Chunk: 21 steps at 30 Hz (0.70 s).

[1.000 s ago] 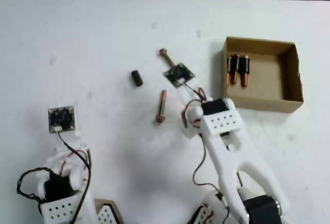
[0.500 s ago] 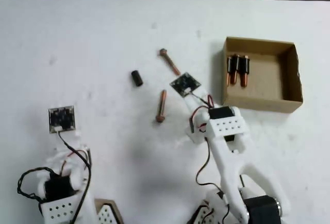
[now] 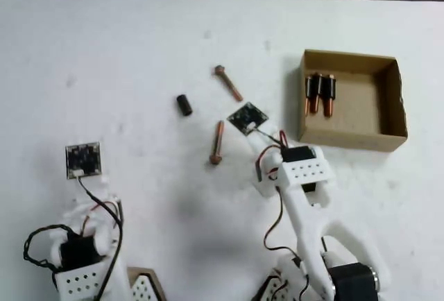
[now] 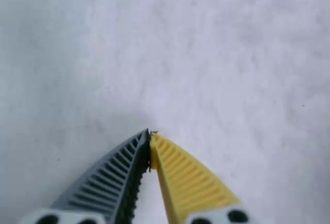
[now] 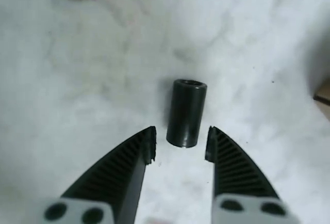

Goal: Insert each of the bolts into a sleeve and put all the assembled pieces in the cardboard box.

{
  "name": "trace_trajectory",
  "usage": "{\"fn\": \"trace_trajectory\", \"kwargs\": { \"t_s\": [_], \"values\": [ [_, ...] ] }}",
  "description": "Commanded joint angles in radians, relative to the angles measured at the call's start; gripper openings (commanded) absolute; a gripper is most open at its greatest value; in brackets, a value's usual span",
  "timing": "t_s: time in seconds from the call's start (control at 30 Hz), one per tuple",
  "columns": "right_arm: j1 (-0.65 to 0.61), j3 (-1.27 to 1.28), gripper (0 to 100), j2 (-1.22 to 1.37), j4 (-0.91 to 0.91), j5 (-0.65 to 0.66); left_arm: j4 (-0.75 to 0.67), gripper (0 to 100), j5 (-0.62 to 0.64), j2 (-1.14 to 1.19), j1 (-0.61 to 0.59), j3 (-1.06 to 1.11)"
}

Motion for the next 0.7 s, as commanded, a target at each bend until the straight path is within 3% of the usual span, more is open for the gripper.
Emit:
{"fn": "trace_trajectory", "kwargs": {
  "t_s": [0.0,0.27,0.67],
  "values": [
    [0.001,-0.017,13.9,-0.033,-0.013,0.037,0.006,2,-0.008,-0.012,-0.005,-0.002],
    [0.001,-0.058,13.8,-0.012,-0.008,0.035,0.006,2,-0.008,-0.012,-0.005,-0.002],
    [0.01,-0.203,13.8,0.305,-0.076,0.031,0.006,2,-0.008,-0.012,-0.005,-0.002]
  ]
}}
